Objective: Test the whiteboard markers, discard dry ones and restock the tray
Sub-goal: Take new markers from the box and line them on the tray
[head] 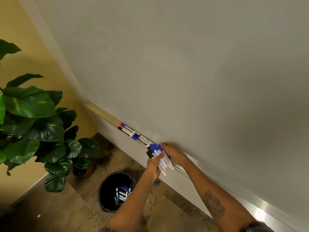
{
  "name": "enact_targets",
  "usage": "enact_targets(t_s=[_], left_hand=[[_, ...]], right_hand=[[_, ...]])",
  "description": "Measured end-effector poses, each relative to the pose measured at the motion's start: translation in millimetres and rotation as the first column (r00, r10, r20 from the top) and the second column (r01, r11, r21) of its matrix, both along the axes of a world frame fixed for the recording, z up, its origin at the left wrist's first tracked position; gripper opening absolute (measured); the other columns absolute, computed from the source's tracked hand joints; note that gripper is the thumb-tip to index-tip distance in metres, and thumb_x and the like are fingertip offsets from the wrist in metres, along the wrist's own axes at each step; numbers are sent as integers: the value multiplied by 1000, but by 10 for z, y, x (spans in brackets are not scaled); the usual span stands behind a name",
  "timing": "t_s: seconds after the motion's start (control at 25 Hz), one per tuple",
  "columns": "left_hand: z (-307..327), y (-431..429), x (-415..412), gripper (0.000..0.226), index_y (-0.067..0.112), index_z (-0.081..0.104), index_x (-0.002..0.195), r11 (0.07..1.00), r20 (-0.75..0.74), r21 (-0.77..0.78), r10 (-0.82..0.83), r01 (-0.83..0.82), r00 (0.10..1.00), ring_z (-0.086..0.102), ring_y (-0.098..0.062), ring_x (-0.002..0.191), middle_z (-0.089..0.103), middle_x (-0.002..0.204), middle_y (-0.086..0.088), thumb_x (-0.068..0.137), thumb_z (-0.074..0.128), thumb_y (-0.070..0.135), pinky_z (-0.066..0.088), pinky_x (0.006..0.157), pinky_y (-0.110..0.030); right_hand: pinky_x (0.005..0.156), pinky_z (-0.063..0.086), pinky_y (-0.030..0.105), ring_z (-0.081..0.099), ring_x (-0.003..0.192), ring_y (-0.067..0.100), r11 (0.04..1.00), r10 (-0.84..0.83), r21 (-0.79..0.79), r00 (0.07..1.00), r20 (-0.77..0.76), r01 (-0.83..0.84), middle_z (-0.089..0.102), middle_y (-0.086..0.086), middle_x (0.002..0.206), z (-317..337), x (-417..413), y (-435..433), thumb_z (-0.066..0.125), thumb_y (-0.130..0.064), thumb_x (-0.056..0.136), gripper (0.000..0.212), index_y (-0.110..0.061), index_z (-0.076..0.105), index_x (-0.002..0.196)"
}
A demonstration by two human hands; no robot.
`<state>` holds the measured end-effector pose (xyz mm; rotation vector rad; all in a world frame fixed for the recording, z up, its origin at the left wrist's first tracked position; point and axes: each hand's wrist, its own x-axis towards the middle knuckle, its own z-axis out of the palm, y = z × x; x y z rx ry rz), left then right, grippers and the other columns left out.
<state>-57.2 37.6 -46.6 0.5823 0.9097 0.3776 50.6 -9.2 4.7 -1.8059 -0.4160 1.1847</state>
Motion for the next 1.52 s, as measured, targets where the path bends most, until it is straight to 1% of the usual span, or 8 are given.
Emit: enact_targets(t_s=[0.16, 0.28, 0.4, 0.6, 0.68, 0.84, 1.16, 1.52], left_hand=[[-126, 313, 46, 51, 2, 62, 126, 998, -90, -31, 58, -62, 994, 70, -37, 102, 71, 115, -19, 80, 80, 13, 57, 91, -48], [-129, 492, 65, 49, 6, 62, 125, 999, -138, -35, 13, -17, 990, 71, -35, 98, 72, 113, -16, 81, 80, 18, 58, 88, -47], [-133, 657, 63, 46, 4, 61, 126, 998, -120, -59, -7, 0, 993, 71, -35, 98, 71, 115, -18, 84, 77, 17, 58, 87, -46], [-190, 964, 3, 42, 3, 61, 127, 996, -96, -84, -4, -4, 995, 71, -33, 95, 70, 117, -20, 88, 73, 12, 58, 86, -45], [-234, 1103, -29, 42, 3, 63, 126, 994, -89, -110, 1, -11, 996, 72, -31, 92, 71, 115, -20, 87, 73, 12, 58, 89, -46], [-246, 1355, -124, 40, 2, 60, 130, 981, -29, -184, 56, -60, 998, 73, -28, 93, 69, 119, -21, 92, 67, 11, 62, 67, -36], [-408, 1637, -271, 42, 10, 53, 140, 977, -60, -212, 21, -33, 998, 64, -29, 106, 55, 141, -18, 102, 52, 29, 45, 102, -43], [-437, 1576, -314, 41, 15, 55, 139, 983, -123, -179, -56, 34, 991, 62, -33, 111, 56, 141, -16, 101, 52, 31, 46, 99, -48]], right_hand=[[63, 53, 21, 69, 80, 13, 994, 101, -48, 976, 191, -93, 71, 8, 97, 21, 22, 99, 60, -26, 97, 21, -7, 67, 103], [76, 58, 32, 71, 89, 23, 991, 133, -68, 954, 269, -119, 72, 8, 96, -45, 78, 267, 68, -20, 91, 19, -6, 68, 104], [86, 57, 42, 67, 82, 20, 983, 175, -113, 928, 328, -145, 68, 2, 83, -95, 145, 458, 75, -7, 82, 15, -8, 70, 95], [75, 57, 36, 67, 73, 18, 973, 214, -179, 851, 479, -143, 72, 2, 81, -230, 92, 760, 76, -14, 79, 6, -16, 70, 78], [72, 54, 28, 66, 74, 17, 982, 158, -166, 854, 496, -86, 73, 5, 86, -273, 60, 848, 75, -10, 80, 9, -11, 73, 88], [81, 53, 29, 68, 91, 24, 960, 222, -273, 745, 629, -57, 72, 10, 99, -497, 97, 927, 66, -6, 87, 15, -8, 72, 101], [87, 51, 26, 66, 101, 21, 907, 363, -416, 632, 685, -71, 70, 9, 112, -985, 33, 836, 68, -20, 91, 28, -12, 68, 117], [93, 53, 28, 60, 115, 22, 890, 405, -444, 622, 670, -102, 62, 9, 124, -1290, 47, 810, 73, -17, 88, 37, -12, 63, 123]])
